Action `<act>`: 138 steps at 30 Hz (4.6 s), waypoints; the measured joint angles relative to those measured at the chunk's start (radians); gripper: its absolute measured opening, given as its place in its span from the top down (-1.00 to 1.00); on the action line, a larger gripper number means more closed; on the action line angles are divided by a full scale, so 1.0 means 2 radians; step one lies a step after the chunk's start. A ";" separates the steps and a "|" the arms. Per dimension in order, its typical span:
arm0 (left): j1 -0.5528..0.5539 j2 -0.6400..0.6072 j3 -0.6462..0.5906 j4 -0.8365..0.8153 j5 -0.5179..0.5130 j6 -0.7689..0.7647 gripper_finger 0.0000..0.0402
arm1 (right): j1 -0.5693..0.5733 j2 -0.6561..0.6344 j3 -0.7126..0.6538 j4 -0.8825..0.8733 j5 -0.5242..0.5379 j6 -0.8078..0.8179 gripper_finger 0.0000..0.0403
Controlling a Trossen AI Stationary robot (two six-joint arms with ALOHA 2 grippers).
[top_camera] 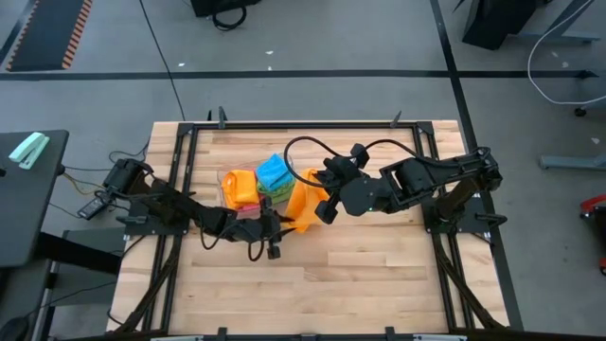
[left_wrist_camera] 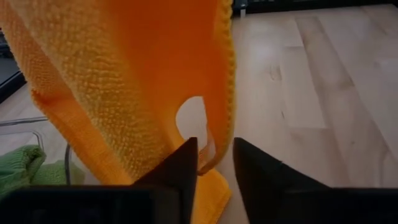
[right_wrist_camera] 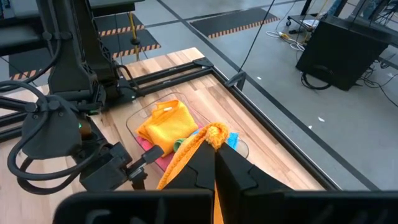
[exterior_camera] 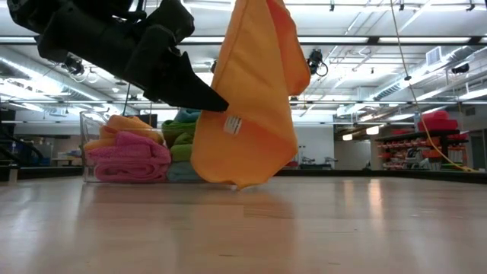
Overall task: Fold microfiber towels
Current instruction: Fold the yellow microfiber towel
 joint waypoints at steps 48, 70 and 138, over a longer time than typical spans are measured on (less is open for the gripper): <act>-0.113 -0.254 0.000 -0.174 -0.043 -0.016 0.93 | 0.030 0.000 0.000 -0.199 -0.135 0.049 0.96; -0.113 -0.254 0.000 -0.023 0.197 -0.020 0.93 | 0.123 0.000 0.000 -0.137 -0.394 -0.004 0.96; -0.050 -0.089 0.000 -0.293 0.095 -0.084 0.87 | -0.043 0.000 -0.458 0.218 -0.259 -0.121 0.06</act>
